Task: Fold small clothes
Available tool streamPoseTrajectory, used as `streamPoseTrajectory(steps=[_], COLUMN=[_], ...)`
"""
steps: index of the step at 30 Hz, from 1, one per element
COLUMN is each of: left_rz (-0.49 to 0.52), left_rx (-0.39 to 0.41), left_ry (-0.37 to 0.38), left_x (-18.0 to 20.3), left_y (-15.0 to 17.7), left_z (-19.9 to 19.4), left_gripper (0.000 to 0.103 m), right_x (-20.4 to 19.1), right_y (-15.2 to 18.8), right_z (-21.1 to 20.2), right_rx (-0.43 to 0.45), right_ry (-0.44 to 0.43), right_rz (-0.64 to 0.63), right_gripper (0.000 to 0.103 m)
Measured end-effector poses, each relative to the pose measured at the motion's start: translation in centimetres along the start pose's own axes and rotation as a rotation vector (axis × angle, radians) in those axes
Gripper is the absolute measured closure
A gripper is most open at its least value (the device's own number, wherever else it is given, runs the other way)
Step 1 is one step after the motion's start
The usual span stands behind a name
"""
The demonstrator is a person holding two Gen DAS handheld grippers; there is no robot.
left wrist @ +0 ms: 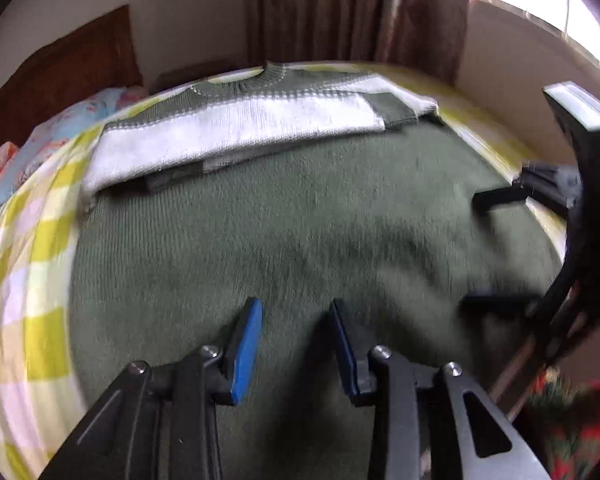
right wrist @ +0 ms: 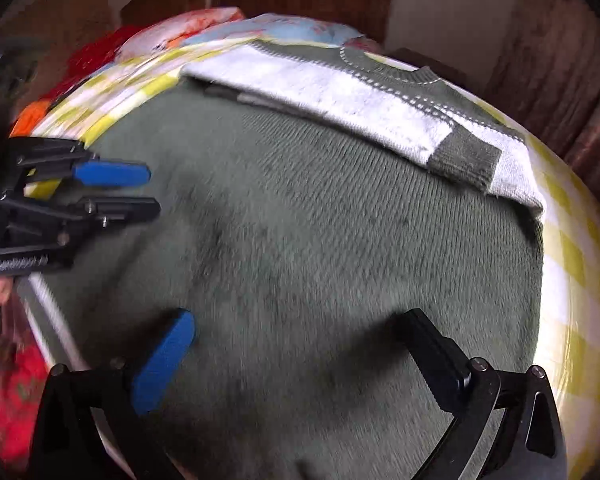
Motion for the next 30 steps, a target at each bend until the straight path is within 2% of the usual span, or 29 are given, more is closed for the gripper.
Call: streamPoseTrajectory(steps=[2, 5, 11, 14, 15, 17, 18, 20, 23, 24, 26, 30], left_rz=[-0.021, -0.040, -0.046, -0.098, -0.108, -0.120, -0.123, -0.096, -0.026, -0.003, 0.076, 0.062], left_rx=[-0.039, -0.050, -0.074, -0.113, -0.099, -0.015, 0.012, 0.006, -0.070, -0.011, 0.001, -0.051], left_ry=[0.041, 0.069, 0.042, 0.022, 0.043, 0.119, 0.132, 0.100, 0.070, 0.046, 0.001, 0.041], left_x=[-1.2, -2.4, -2.9, -2.2, -1.9, -0.6, 0.1, 1.4, 3.3, 3.4, 4.1, 2.7], left_y=[1.4, 3.6, 5.8, 4.5, 3.9, 2.2, 1.4, 0.5, 1.2, 1.4, 2.6, 3.9], left_z=[0.1, -0.4, -1.1, -1.6, -2.0, -3.1, -3.2, -2.7, 0.4, -0.2, -0.8, -2.0], left_gripper=[0.067, 0.068, 0.067, 0.068, 0.069, 0.068, 0.068, 0.068, 0.068, 0.068, 0.066, 0.065], right_x=[0.6, 1.1, 1.3, 1.3, 1.0, 0.4, 0.3, 0.3, -0.9, -1.8, -2.4, -1.8], right_y=[1.3, 2.9, 4.3, 3.4, 2.8, 1.0, 0.3, -0.9, -0.8, -0.7, 0.4, 2.5], right_z=[-0.8, -1.8, -3.1, -3.2, -3.5, -3.7, -3.5, -2.3, -0.3, -0.4, -1.0, -2.3], right_rx=[-0.026, -0.013, -0.079, -0.085, -0.056, 0.019, 0.047, 0.071, 0.065, 0.070, 0.045, -0.007], right_ry=[-0.003, 0.003, 0.016, 0.051, 0.055, 0.017, 0.000, 0.025, 0.055, 0.055, 0.035, 0.026], right_rz=[0.001, 0.016, 0.037, 0.067, 0.057, 0.054, 0.064, 0.088, 0.086, 0.054, 0.022, 0.032], right_gripper=[0.000, 0.000, 0.000, 0.000, 0.000, 0.000, 0.000, 0.000, 0.000, 0.000, 0.000, 0.000])
Point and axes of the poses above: each gripper's, at about its wrist camera, not at the fingertips, and z roughly the way its jaws point, x to its right, y to its underside, the point moved 2 cm from there along z, roughly the way its jaws point, and after that the axes turned 9 degrees about -y, right-handed, at the moved point
